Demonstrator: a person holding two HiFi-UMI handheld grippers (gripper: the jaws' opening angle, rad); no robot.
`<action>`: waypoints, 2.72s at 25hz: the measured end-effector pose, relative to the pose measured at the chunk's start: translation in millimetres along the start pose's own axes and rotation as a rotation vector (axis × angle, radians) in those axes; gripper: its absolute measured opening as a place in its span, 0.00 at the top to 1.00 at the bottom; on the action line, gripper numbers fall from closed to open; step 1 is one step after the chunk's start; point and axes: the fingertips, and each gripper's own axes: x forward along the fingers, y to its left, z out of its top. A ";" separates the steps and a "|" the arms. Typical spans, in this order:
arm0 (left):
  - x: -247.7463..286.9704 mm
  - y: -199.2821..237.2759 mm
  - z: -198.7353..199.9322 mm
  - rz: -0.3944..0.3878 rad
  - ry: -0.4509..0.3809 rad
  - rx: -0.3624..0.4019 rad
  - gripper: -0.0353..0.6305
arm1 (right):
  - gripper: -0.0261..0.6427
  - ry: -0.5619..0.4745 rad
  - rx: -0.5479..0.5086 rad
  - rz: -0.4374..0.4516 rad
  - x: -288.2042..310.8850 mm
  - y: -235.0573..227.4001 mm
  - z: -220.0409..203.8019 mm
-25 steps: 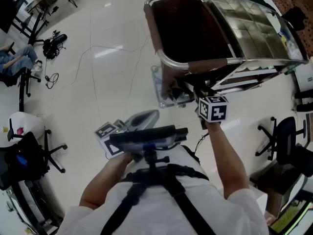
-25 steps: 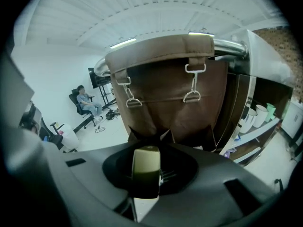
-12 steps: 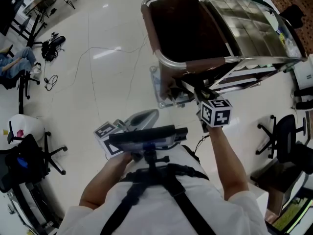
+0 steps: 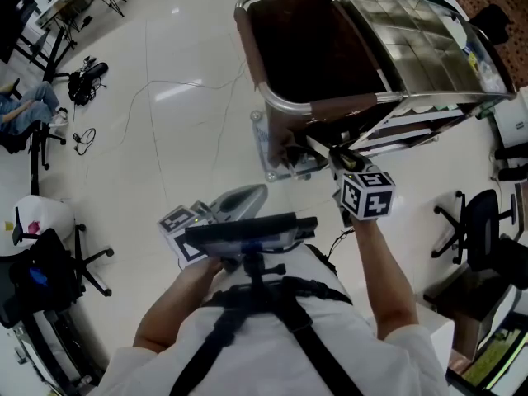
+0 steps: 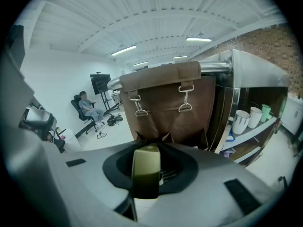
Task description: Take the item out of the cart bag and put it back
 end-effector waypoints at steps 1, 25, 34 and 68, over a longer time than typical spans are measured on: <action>0.3 -0.3 -0.6 -0.001 0.002 0.000 0.94 | 0.85 -0.004 0.001 0.000 -1.9 0.1 0.5; 4.6 -6.4 -5.5 -0.021 0.018 0.004 0.94 | 0.85 -0.092 -0.006 0.018 -43.6 14.3 25.6; 3.5 -7.0 -4.8 -0.018 0.014 0.008 0.94 | 0.85 -0.109 -0.008 0.031 -51.4 19.7 29.4; 5.7 -12.4 -5.2 -0.022 0.021 0.021 0.94 | 0.85 -0.163 0.023 0.045 -95.8 28.1 33.8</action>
